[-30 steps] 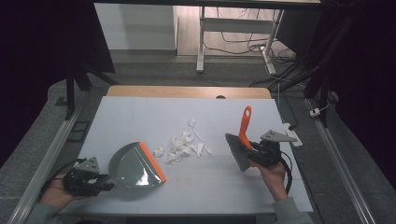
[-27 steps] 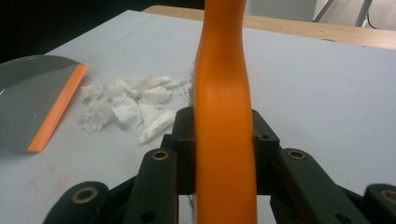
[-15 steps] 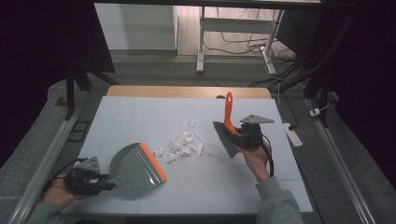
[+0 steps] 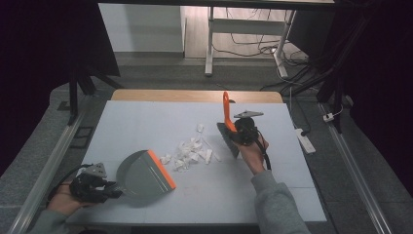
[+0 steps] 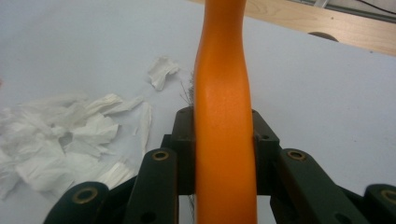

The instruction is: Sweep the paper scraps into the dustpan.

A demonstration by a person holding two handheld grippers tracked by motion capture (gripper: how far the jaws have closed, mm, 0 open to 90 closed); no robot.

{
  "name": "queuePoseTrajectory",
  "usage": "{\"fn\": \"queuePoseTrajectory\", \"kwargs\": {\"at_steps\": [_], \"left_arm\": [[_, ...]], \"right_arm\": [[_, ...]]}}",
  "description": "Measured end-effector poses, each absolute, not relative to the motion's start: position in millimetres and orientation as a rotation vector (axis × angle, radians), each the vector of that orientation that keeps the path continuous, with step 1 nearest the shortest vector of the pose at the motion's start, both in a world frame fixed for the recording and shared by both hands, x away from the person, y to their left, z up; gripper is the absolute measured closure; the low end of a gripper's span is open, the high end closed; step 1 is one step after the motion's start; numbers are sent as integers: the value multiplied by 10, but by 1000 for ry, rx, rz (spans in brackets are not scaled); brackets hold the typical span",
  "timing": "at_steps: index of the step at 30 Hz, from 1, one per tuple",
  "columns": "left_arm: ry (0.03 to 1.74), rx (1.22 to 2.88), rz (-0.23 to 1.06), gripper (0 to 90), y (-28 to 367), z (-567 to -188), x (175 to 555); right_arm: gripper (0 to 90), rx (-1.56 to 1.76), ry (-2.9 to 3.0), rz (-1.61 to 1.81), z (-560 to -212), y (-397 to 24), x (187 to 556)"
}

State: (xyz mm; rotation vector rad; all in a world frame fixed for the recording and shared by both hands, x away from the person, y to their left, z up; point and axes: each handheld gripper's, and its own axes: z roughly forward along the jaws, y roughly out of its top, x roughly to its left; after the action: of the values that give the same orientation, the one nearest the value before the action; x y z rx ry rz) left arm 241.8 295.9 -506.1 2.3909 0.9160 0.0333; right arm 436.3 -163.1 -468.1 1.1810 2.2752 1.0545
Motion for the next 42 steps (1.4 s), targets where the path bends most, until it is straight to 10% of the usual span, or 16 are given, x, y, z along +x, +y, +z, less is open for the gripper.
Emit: {"fn": "queuePoseTrajectory", "kwargs": {"at_steps": [42], "left_arm": [[920, 2380, 19, 615, 2876, -5073, 2493]], "right_arm": [[701, 1011, 2583, 1112, -4923, -345, 4015]]}}
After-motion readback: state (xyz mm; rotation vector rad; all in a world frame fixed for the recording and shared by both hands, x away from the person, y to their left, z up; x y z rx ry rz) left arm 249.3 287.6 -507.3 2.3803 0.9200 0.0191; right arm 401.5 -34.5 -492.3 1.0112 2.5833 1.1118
